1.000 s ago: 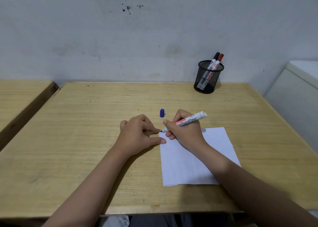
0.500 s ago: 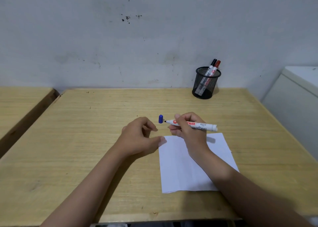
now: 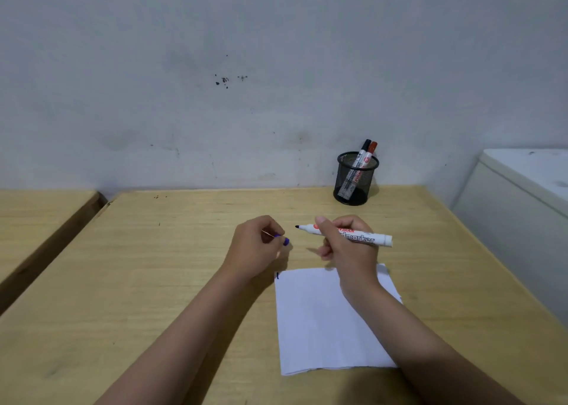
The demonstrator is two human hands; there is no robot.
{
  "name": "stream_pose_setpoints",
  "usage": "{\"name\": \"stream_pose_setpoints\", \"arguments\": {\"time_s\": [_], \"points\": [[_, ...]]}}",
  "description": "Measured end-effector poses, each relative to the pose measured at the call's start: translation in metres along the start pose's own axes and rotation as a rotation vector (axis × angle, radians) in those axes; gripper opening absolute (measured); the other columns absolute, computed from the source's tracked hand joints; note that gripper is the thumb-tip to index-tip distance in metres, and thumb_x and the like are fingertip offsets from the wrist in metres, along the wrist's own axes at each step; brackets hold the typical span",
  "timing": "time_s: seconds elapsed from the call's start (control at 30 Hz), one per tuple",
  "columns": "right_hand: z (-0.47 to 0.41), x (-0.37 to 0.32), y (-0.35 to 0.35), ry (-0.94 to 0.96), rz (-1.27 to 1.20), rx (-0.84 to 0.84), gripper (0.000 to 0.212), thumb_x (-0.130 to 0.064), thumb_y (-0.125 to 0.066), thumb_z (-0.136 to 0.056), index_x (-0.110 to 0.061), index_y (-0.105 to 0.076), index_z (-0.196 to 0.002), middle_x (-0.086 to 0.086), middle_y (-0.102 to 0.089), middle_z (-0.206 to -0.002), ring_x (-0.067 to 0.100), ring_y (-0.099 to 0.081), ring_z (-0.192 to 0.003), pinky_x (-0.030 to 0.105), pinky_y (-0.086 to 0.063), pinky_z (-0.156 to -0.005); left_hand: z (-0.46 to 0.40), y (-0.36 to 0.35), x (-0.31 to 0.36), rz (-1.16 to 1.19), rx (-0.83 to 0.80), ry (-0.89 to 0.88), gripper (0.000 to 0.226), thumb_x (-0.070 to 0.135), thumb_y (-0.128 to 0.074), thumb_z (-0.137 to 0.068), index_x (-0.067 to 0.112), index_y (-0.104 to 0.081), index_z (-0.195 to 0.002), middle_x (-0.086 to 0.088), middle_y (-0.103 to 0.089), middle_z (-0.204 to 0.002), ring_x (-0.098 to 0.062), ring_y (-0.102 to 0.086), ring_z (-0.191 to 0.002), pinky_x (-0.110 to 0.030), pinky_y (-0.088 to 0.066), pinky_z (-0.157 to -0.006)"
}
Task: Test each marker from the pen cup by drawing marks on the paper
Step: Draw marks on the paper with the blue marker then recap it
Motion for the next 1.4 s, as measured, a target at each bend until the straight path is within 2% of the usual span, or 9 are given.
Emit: {"name": "stream_pose_setpoints", "arguments": {"time_s": [0.23,0.33,0.73,0.87,0.97,1.07,1.17,1.27,1.4], "points": [[0.004,-0.022,0.009,0.041,-0.028,0.014,0.027,-0.013,-0.071,-0.08,-0.007,-0.049,-0.066,0.0,-0.061,-0.048,0.012,-0.038,-0.034,0.019,-0.031,-0.035,0.021,0.017,0.039,0.612,-0.075,0.068,0.013,0.0,-0.063,-0.081,0.011,-0.068,-0.079,-0.009,-0.068,-0.079,-0.016,-0.065,-0.073,-0.028,-0.052,-0.076],[0.009,-0.028,0.009,0.062,-0.011,-0.005,0.027,-0.012,-0.072,-0.079,-0.008,-0.049,-0.065,0.013,-0.056,-0.055,0.01,-0.038,-0.035,0.021,-0.032,-0.036,0.03,0.017,0.049,0.664,-0.109,0.08,0.013,0.0,-0.063,-0.081,0.011,-0.069,-0.079,-0.007,-0.07,-0.077,-0.015,-0.066,-0.073,-0.029,-0.053,-0.078],[0.02,-0.046,0.005,0.186,-0.096,-0.047,0.031,-0.004,-0.072,-0.078,-0.006,-0.044,-0.064,0.009,-0.046,-0.051,0.012,-0.039,-0.033,0.021,-0.034,-0.036,0.05,0.014,0.071,0.86,-0.09,0.126,0.006,0.001,-0.066,-0.079,0.004,-0.07,-0.081,-0.004,-0.07,-0.066,-0.013,-0.068,-0.064,-0.023,-0.058,-0.069],[0.022,-0.044,-0.002,-0.066,-0.127,-0.083,0.04,-0.042,-0.073,-0.073,-0.009,-0.052,-0.064,0.006,-0.052,-0.049,0.016,-0.044,-0.038,0.026,-0.04,-0.042,0.048,0.016,0.074,0.875,0.013,0.136,0.005,0.001,-0.066,-0.079,0.003,-0.069,-0.083,-0.003,-0.069,-0.064,-0.014,-0.066,-0.063,-0.024,-0.059,-0.073],[0.022,-0.053,0.001,-0.222,0.118,-0.201,0.06,-0.069,-0.06,-0.062,-0.01,-0.051,-0.057,0.009,-0.053,-0.048,0.02,-0.045,-0.038,0.026,-0.042,-0.042,0.042,0.021,0.076,0.85,0.132,0.117,0.004,0.002,-0.067,-0.079,0.003,-0.069,-0.082,-0.006,-0.067,-0.067,-0.015,-0.065,-0.064,-0.025,-0.058,-0.073],[0.015,-0.068,0.014,0.306,0.415,-0.218,0.041,-0.045,-0.079,-0.066,-0.017,-0.051,-0.056,0.008,-0.054,-0.053,0.015,-0.044,-0.043,0.026,-0.041,-0.048,0.034,0.027,0.077,0.76,0.2,0.054,0.005,0.002,-0.066,-0.08,0.004,-0.069,-0.082,-0.007,-0.067,-0.068,-0.013,-0.065,-0.063,-0.023,-0.056,-0.069],[-0.001,-0.082,0.022,0.938,0.791,-0.243,0.032,-0.036,-0.081,-0.065,-0.016,-0.064,-0.083,-0.008,-0.058,-0.078,0.01,-0.053,-0.071,0.02,-0.041,-0.067,0.027,0.023,0.083,0.638,0.178,-0.009,0.006,0.003,-0.068,-0.078,0.008,-0.071,-0.076,-0.008,-0.068,-0.066,-0.013,-0.063,-0.063,-0.017,-0.051,-0.06],[-0.018,-0.086,0.022,1.084,1.01,-0.315,0.034,-0.037,-0.075,-0.067,-0.017,-0.068,-0.093,-0.007,-0.068,-0.082,0.019,-0.061,-0.074,0.036,-0.05,-0.066,0.02,0.014,0.094,0.605,0.141,-0.033,0.004,0.004,-0.07,-0.076,0.008,-0.071,-0.077,-0.008,-0.069,-0.066,-0.011,-0.064,-0.061,-0.02,-0.05,-0.061],[-0.036,-0.091,0.028,1.132,0.991,-0.336,0.044,-0.021,-0.072,-0.074,-0.021,-0.062,-0.117,-0.003,-0.071,-0.081,0.011,-0.061,-0.069,0.032,-0.053,-0.061,0.001,0.006,0.107,0.588,0.099,-0.071,0.018,0.015,-0.069,-0.079,0.007,-0.066,-0.095,-0.011,-0.069,-0.074,-0.012,-0.067,-0.068,-0.023,-0.05,-0.065]]}}
Point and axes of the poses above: each hand's wrist, its own z-axis away from the middle knuckle, its own y-axis out of the back of the hand, x = y × z, the point moved 2 cm from there along -z, towards the middle knuckle
